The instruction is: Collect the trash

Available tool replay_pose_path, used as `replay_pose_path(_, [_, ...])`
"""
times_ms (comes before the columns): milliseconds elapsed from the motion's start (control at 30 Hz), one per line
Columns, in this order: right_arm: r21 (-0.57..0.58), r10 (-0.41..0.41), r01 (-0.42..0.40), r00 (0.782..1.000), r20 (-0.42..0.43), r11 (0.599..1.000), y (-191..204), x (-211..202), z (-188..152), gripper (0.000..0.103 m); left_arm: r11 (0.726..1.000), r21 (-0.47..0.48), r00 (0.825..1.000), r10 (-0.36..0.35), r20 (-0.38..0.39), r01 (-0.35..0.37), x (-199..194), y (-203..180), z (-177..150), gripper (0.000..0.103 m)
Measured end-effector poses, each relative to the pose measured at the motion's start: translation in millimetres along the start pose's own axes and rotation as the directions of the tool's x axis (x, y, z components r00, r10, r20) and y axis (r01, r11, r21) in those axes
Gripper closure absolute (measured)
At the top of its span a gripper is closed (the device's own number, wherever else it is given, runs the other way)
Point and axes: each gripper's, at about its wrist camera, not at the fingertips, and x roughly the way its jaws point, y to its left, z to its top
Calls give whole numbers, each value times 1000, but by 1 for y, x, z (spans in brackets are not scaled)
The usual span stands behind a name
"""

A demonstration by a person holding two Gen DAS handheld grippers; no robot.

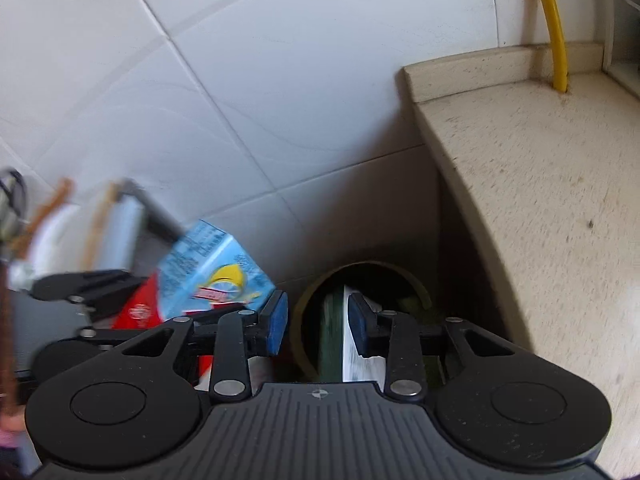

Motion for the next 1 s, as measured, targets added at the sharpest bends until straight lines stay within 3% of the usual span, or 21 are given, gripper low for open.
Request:
replay_pose_path(167, [46, -29, 31, 998, -51, 998, -16, 51, 14, 60, 996, -40, 989, 68, -130, -73, 75, 1, 12, 62])
replay_pose_path(233, [79, -5, 9, 999, -50, 997, -22, 55, 11, 57, 993, -46, 976, 94, -198, -105, 103, 1, 7, 50])
replay_pose_path(333, [94, 17, -11, 998, -66, 995, -30, 60, 2, 53, 988, -2, 939, 149, -311, -157, 130, -2, 4, 50])
replay_pose_path(400, [109, 14, -4, 996, -83, 994, -38, 65, -5, 52, 987, 15, 934, 157, -321, -161, 134, -3, 4, 47])
replay_pose_path(533, [163, 25, -8, 994, -103, 987, -51, 60, -20, 51, 990, -19, 940, 129, -315, -142, 132, 0, 5, 42])
replay_pose_path(700, [151, 8, 14, 990, -143, 988, -48, 58, -38, 41, 994, -33, 949, 86, -303, -101, 129, 4, 9, 42])
replay_pose_path(933, [187, -8, 41, 985, -173, 981, -52, 56, -61, 41, 998, -25, 966, 42, -257, -50, 114, -8, 11, 42])
replay_pose_path(1000, [191, -27, 57, 987, -156, 980, -54, 48, -59, 41, 998, -19, 973, 62, -223, -68, 108, -11, 11, 42])
